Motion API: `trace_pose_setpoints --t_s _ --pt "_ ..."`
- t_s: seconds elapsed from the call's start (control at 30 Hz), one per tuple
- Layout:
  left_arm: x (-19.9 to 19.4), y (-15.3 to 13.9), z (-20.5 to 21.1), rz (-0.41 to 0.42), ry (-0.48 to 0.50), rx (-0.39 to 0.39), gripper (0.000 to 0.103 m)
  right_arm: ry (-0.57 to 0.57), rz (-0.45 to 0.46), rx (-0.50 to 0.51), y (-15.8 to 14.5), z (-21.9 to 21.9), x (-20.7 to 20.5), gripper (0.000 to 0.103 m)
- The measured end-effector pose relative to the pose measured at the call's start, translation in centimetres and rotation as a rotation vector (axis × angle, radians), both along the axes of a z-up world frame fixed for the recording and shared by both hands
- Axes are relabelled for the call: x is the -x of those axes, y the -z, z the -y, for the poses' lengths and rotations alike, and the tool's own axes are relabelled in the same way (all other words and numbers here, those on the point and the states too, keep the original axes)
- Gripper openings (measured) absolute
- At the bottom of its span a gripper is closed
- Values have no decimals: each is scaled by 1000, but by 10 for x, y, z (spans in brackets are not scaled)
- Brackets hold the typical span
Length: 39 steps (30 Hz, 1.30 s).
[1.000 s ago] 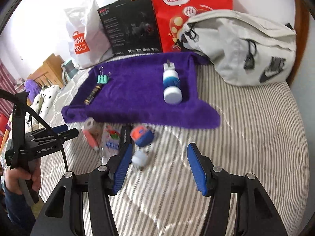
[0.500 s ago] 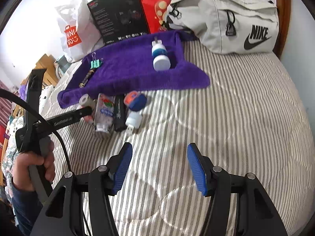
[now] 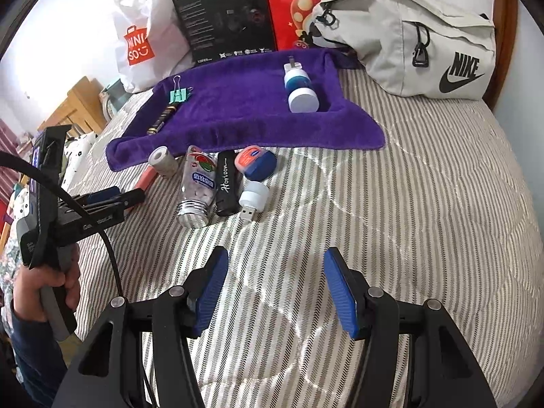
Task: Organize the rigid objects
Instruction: 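Grasp the pink tube with the left gripper while the right gripper approaches the white cap, then lift the pink tube with the left gripper while the right gripper grasps the white cap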
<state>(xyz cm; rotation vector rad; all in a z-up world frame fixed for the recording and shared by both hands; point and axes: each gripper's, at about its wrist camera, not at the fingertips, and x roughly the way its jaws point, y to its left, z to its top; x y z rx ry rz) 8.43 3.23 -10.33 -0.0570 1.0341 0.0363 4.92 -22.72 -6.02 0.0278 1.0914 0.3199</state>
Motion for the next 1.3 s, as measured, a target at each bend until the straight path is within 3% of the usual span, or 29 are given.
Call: trace_pose_setpoints --t_s 0.3,0.4,0.67,0.93,1.13,1.3 --pt "-6 1 12 32 104 -36 54 -4 -27 -2 12 -5 -6 59" --pt "-8 1 14 39 125 -32 47 9 -27 0 13 -3 -10 59" --pt "-7 -1 23 47 199 -25 17 37 -43 -37 22 -9 -35 59" --pt "-5 0 23 46 210 -21 17 59 -50 -25 38 -22 -61 59" --pt "-3 1 22 56 201 -19 17 49 -3 7 40 -27 -66 59" --pt "-3 1 21 63 203 -13 17 19 -4 85 40 -29 -66 53"
